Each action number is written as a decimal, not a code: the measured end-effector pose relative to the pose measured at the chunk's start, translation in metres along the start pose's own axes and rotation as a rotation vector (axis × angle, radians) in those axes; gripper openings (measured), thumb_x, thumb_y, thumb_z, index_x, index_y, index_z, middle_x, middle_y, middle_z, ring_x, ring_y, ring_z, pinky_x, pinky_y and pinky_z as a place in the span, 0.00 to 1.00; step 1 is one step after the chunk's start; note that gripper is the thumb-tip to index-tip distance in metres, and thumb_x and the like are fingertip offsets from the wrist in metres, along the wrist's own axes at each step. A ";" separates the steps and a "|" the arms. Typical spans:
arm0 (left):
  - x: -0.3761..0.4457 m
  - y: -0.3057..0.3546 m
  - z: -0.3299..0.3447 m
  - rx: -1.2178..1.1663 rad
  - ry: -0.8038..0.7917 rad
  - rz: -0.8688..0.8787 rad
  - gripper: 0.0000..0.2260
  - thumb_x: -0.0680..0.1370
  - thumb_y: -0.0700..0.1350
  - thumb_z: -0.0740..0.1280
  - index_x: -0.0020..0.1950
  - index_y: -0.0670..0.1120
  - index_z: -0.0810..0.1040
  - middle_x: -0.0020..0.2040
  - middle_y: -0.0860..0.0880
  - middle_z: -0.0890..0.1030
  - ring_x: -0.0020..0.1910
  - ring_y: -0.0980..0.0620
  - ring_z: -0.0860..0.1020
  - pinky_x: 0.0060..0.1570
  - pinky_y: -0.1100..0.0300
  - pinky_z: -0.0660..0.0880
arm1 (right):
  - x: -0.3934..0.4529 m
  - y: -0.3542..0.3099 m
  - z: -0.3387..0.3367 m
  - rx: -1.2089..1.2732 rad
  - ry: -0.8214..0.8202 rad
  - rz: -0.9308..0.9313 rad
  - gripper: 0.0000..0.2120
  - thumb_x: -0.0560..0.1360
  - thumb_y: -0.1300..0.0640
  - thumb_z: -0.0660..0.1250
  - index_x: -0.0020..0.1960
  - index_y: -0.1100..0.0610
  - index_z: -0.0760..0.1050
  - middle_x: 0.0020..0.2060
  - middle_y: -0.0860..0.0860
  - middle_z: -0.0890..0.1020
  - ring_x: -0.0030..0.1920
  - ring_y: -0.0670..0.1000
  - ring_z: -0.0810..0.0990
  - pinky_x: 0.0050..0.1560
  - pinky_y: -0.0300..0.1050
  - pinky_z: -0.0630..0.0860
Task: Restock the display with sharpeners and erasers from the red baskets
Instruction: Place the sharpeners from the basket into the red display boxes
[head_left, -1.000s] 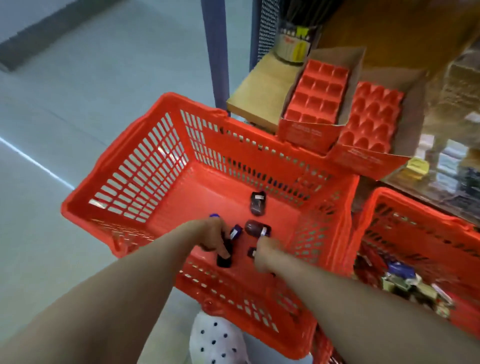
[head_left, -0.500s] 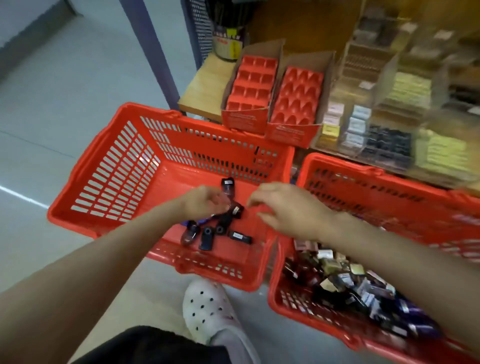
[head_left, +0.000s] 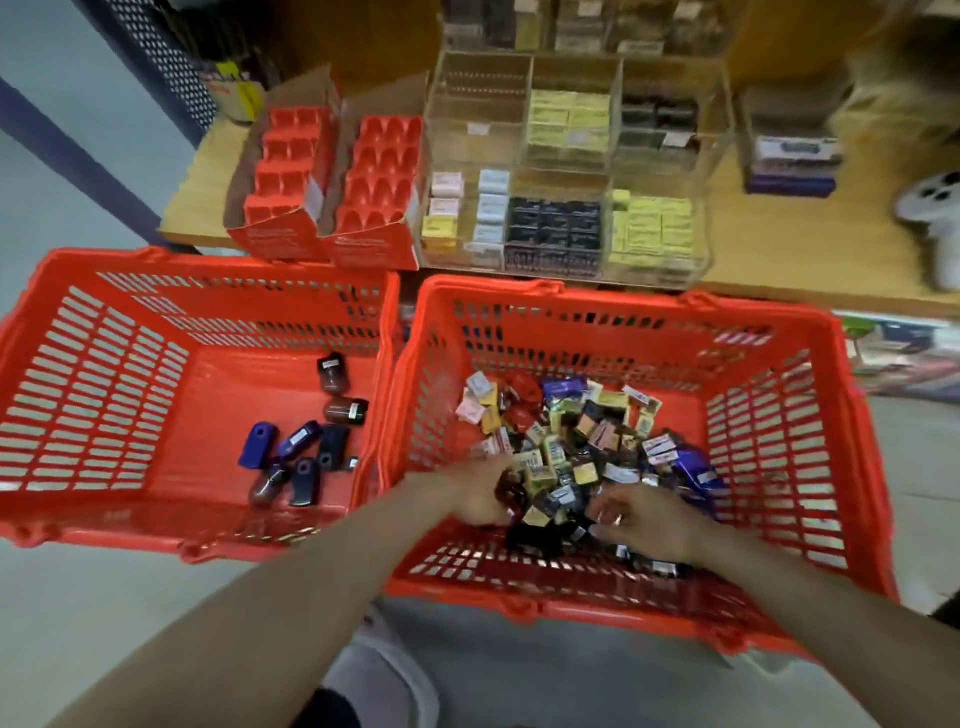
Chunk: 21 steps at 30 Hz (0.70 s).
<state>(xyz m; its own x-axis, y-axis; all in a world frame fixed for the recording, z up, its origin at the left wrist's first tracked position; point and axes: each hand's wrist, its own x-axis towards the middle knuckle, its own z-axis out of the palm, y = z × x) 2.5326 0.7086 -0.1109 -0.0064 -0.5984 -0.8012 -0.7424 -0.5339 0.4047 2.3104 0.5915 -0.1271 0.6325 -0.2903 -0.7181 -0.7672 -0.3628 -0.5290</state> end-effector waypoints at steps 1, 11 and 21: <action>0.012 -0.005 0.012 0.055 -0.044 -0.040 0.35 0.77 0.53 0.70 0.79 0.52 0.55 0.77 0.42 0.58 0.73 0.41 0.64 0.69 0.54 0.66 | 0.004 0.007 0.008 0.028 -0.004 0.009 0.12 0.76 0.48 0.70 0.56 0.51 0.78 0.48 0.45 0.80 0.48 0.45 0.79 0.41 0.27 0.69; 0.046 -0.024 0.047 0.344 -0.039 0.014 0.33 0.76 0.59 0.67 0.76 0.57 0.55 0.73 0.40 0.64 0.69 0.39 0.67 0.67 0.45 0.68 | 0.044 -0.021 0.066 -0.010 -0.019 0.095 0.19 0.74 0.42 0.69 0.59 0.50 0.70 0.52 0.51 0.80 0.51 0.53 0.80 0.42 0.42 0.72; 0.047 -0.043 0.058 0.017 0.040 0.111 0.21 0.76 0.52 0.70 0.67 0.54 0.68 0.55 0.48 0.75 0.57 0.44 0.77 0.50 0.58 0.72 | 0.020 0.013 0.012 0.285 -0.155 0.213 0.16 0.71 0.49 0.75 0.53 0.49 0.72 0.53 0.50 0.80 0.49 0.51 0.82 0.50 0.46 0.80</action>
<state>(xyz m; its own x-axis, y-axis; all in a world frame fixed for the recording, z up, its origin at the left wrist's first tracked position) 2.5252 0.7377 -0.1918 -0.0631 -0.6768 -0.7334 -0.7496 -0.4530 0.4826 2.3118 0.5916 -0.1544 0.4484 -0.1872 -0.8740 -0.8925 -0.0417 -0.4490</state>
